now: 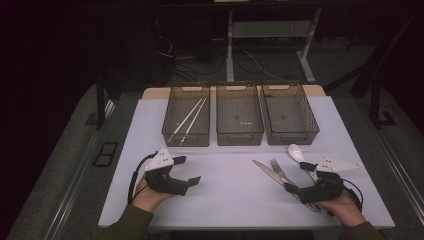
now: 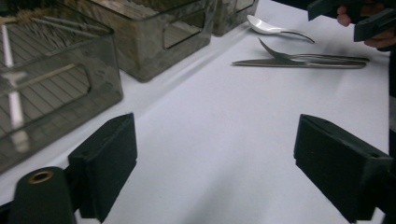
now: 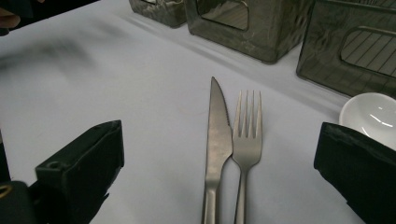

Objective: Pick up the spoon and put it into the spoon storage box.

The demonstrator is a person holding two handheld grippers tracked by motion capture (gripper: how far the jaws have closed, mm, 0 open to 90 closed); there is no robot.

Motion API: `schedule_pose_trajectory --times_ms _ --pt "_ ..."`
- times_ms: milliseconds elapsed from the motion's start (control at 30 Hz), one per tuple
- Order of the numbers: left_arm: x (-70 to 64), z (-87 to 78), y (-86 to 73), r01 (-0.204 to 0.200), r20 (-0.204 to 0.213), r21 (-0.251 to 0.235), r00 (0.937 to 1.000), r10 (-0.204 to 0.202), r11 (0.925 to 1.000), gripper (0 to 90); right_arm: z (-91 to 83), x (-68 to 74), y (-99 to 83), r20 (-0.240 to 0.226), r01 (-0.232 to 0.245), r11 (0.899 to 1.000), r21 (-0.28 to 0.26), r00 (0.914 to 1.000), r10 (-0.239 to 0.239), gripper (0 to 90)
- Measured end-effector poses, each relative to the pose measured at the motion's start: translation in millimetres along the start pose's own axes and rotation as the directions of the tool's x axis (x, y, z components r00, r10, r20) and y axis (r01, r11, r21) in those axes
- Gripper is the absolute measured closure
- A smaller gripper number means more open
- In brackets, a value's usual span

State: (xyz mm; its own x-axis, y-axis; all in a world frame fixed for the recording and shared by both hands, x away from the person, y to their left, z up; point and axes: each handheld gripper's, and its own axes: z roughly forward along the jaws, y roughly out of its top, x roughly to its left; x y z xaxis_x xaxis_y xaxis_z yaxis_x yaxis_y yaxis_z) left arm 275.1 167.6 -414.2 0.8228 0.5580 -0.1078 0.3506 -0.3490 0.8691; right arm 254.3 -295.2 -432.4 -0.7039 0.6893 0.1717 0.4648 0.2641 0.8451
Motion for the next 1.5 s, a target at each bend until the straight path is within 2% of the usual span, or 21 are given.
schedule_pose_trajectory --times_ms 133,167,233,300,367,500,600,767,933,1033,1133,1267,1500 --pt "-2.2 3.1 -5.4 -0.008 0.01 0.007 0.9999 0.008 0.9999 2.2 0.4 0.1 0.9 -0.009 -0.007 1.0 0.029 0.9999 0.007 1.8" --pt "-1.9 4.5 -6.4 -0.011 0.01 0.017 0.9999 0.011 0.9998 0.4 0.3 -0.1 1.1 -0.013 -0.012 0.999 0.038 0.9998 0.013 4.5" --pt "-2.3 6.4 -7.7 -0.02 0.023 0.02 0.9996 0.02 0.9996 0.0 -0.6 -0.3 1.7 -0.02 -0.015 0.999 0.045 0.9997 0.016 5.5" --pt "-3.0 8.1 -8.1 -0.033 0.019 0.024 0.9993 0.033 0.9992 0.0 -1.9 -0.9 2.4 -0.023 -0.014 0.999 0.051 0.9996 0.015 13.6" --pt "-2.0 8.2 -8.1 -0.028 0.017 0.033 0.9995 0.028 0.9991 0.0 -3.4 -1.2 3.2 -0.024 -0.016 0.998 0.054 0.9996 0.018 17.3" --pt "0.8 8.4 -9.5 -0.011 0.012 0.043 0.9999 0.011 0.999 0.0 -5.0 -3.2 4.6 -0.025 -0.015 0.997 0.071 0.9995 0.017 34.2" --pt "1.7 8.2 -10.3 -0.017 0.012 0.042 0.9998 0.016 0.999 0.0 -4.8 -6.2 4.7 -0.014 -0.017 0.996 0.092 0.9997 0.018 44.8" --pt "3.1 8.9 -11.0 -0.007 0.018 0.037 0.9998 0.007 0.9993 0.0 -5.0 -15.0 4.1 0.016 -0.017 0.993 0.121 0.9998 0.015 61.8" --pt "3.0 9.1 -11.1 -0.014 0.023 0.044 0.9997 0.013 0.9989 0.0 -6.4 -24.6 1.6 0.06 -0.036 0.985 0.168 0.9979 0.026 76.9" --pt "2.7 9.1 -11.1 -0.014 0.025 0.044 0.9996 0.013 0.9989 0.0 -7.8 -33.8 -0.7 0.075 -0.048 0.983 0.178 0.9966 0.035 84.6" --pt "2.6 9.3 -11.1 -0.013 0.023 0.044 0.9997 0.012 0.999 0.0 -9.2 -41.0 -2.7 0.09 -0.062 0.978 0.198 0.9949 0.045 89.4" --pt "2.3 9.5 -11.1 -0.009 0.025 0.045 0.9996 0.008 0.999 0.0 -9.2 -46.6 -5.4 0.107 -0.085 0.971 0.225 0.9923 0.063 89.6" --pt "2.5 9.8 -11.1 -0.004 0.027 0.049 0.9996 0.003 0.9988 0.0 -7.5 -49.5 -8.5 0.141 -0.101 0.959 0.263 0.9878 0.066 89.7"
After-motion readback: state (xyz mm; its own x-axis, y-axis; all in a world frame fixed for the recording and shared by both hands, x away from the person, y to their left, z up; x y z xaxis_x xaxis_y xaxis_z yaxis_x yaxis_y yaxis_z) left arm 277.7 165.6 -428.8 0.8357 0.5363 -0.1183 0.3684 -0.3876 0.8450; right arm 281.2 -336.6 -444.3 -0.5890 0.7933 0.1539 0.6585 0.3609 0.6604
